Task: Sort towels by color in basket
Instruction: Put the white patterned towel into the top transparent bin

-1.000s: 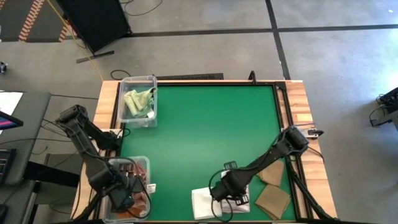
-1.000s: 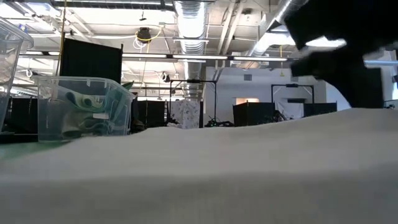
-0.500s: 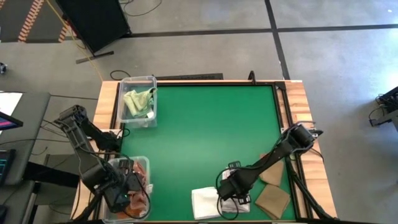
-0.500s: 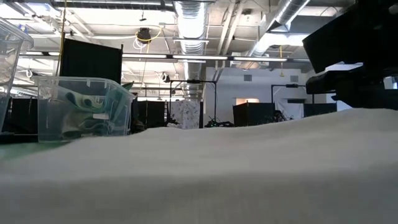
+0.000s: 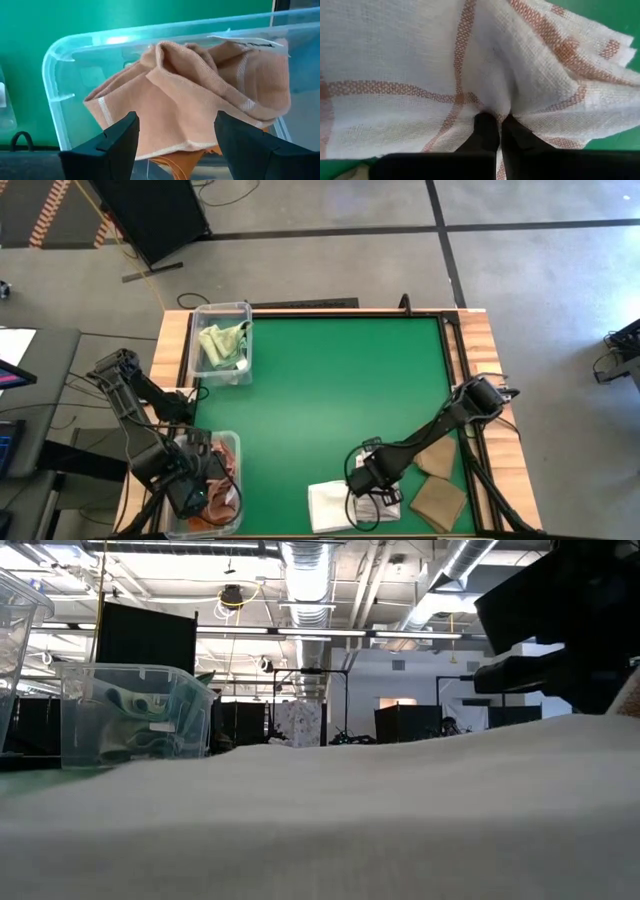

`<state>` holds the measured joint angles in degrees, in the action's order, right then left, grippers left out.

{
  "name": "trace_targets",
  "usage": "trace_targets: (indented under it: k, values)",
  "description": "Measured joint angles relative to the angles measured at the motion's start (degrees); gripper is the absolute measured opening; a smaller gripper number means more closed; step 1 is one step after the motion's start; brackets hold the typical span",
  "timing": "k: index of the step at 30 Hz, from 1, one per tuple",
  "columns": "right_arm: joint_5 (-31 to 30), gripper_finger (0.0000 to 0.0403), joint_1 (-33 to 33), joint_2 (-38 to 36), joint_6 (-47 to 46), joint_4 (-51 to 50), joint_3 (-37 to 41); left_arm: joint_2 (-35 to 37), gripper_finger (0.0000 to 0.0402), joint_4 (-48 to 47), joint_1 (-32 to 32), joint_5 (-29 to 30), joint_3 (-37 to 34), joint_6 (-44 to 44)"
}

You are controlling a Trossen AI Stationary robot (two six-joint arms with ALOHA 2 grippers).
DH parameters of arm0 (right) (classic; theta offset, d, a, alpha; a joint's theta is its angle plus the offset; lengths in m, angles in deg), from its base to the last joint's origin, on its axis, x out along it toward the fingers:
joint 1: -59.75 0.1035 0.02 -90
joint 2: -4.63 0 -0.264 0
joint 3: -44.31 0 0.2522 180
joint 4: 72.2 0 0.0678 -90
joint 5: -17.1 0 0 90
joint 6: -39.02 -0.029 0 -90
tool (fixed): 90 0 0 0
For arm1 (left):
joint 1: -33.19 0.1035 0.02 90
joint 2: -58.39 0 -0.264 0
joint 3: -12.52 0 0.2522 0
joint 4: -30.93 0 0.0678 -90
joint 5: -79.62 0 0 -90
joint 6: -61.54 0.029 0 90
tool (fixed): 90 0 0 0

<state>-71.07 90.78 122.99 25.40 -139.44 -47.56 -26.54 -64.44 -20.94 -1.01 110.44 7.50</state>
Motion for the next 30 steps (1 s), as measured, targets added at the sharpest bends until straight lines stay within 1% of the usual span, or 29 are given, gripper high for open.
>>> trace_targets:
  k: [3, 6, 8, 13, 15, 17, 21, 27, 30]
  values:
    - [-0.6, 0.0026, -0.4, 0.0, 0.5, -2.3, -0.9, 0.0, 0.0248, 0.0, 0.0, 1.9, 0.0, 0.0]
    - [-4.8, 0.0026, -1.0, -1.6, 1.3, -4.8, -1.1, 0.0, 0.0248, 0.0, 0.0, 4.5, 0.0, 0.4]
    - [-9.1, 0.0026, -1.7, -3.6, 1.9, -5.3, -0.9, 0.0, 0.0248, 0.0, 0.0, 6.4, 0.0, 0.4]
    - [-23.7, 0.0026, -4.8, -9.9, 3.9, -5.5, -0.9, 0.0, 0.0248, 0.1, 0.0, 11.5, 0.0, 0.4]
    - [-26.0, 0.0026, -6.5, -12.2, 5.1, -4.9, -1.0, 0.0, 0.0248, 0.1, 0.0, 13.5, 0.0, 0.4]
    - [-27.6, 0.0026, -8.1, -13.7, 7.2, -2.8, -0.9, 0.0, 0.0248, 0.1, 0.0, 15.4, 0.0, 0.4]
    - [-30.0, 0.0026, -10.8, -16.6, 14.5, 4.9, -1.0, 0.0, 0.0248, 0.1, 0.0, 20.0, 0.0, -0.1]
    - [-29.6, 0.0026, -15.1, -16.8, 26.6, 18.9, -1.0, 0.0, 0.0248, 0.0, 0.0, 25.6, 0.0, 0.1]
    - [-28.1, 0.0026, -17.6, -16.6, 30.3, 23.0, -1.1, 0.0, 0.0248, 0.0, 0.0, 27.7, 0.0, 0.7]
